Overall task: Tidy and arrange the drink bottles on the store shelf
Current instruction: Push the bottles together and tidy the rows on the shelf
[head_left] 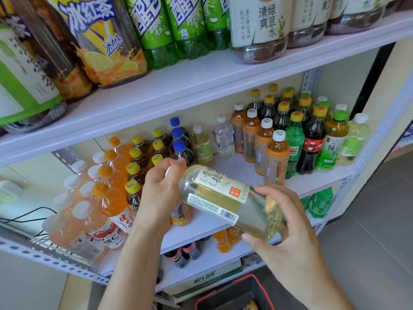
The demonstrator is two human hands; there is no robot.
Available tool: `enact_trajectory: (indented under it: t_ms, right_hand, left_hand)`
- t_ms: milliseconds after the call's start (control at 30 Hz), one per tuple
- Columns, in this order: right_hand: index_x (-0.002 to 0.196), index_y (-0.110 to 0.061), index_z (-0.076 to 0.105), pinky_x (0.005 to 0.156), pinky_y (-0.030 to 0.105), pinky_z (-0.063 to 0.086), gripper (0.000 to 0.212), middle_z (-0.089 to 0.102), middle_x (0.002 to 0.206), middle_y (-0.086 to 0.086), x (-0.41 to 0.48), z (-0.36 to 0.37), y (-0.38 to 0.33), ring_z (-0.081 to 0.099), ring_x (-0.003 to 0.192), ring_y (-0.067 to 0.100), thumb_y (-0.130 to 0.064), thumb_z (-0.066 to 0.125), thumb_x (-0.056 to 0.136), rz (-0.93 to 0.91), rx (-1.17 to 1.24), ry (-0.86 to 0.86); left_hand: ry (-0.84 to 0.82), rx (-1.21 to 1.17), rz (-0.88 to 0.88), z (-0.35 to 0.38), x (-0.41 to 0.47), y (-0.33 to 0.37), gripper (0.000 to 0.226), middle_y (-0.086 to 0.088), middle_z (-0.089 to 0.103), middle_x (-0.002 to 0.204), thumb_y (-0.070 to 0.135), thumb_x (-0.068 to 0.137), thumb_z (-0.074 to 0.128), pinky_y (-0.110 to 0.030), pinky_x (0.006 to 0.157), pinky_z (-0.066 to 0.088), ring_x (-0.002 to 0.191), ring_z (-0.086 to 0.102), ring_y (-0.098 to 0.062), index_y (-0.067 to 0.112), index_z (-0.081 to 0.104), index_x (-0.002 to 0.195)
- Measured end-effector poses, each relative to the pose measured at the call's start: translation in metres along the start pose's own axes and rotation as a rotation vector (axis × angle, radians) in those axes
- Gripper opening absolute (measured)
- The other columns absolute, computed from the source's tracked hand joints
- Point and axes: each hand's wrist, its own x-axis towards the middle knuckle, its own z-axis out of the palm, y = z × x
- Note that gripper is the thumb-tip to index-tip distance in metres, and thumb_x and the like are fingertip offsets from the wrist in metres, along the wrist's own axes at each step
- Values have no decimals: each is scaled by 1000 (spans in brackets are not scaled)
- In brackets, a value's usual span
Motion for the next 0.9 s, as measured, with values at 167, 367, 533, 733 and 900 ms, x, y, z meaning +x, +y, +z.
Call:
enact_trajectory:
  t_ms: [167, 367, 533, 733, 900]
  right_hand:
    - [124, -50, 53, 86, 34, 57, 66, 57, 127, -14, 14, -17, 4, 63, 110, 9, -61, 78, 65, 394, 389, -227]
    - [111, -27, 65, 67, 41, 60, 57, 69, 102, 23, 11, -10, 14, 70, 82, 44, -60, 80, 67, 668, 712, -397]
    - [110, -28, 63, 80, 49, 59, 60, 66, 114, 17, 7, 5, 22, 69, 99, 38, -44, 90, 59, 573, 733, -214]
    - [114, -27, 61, 79, 46, 60, 53, 62, 117, 16, 2, 10, 35, 69, 99, 34, -35, 84, 68, 568, 675, -117]
    - [114, -28, 62, 83, 48, 58, 56, 65, 118, 11, 4, 12, 49, 70, 97, 36, -39, 86, 65, 561, 735, -103]
  left_hand:
    - [-19, -25, 193, 6, -3, 3, 21, -3, 54, 69, 40, 87, 55, -33, 60, 38, 67, 47, -22, 25, 60, 73]
    - [-83, -24, 241, 9, -1, 3, 17, -1, 53, 78, 34, 88, 47, -44, 70, 34, 78, 48, -25, 26, 61, 81]
    - [-71, 65, 84, 7, 9, 10, 22, -4, 59, 85, 41, 81, 48, -43, 73, 38, 85, 54, -27, 26, 64, 83]
    - [-149, 317, 52, 6, 18, 7, 27, -12, 62, 81, 38, 96, 55, -23, 62, 42, 74, 54, -17, 15, 66, 87]
    - [-333, 272, 118, -1, 24, 11, 35, 10, 52, 65, 42, 87, 60, -11, 50, 33, 53, 42, -2, 9, 66, 96]
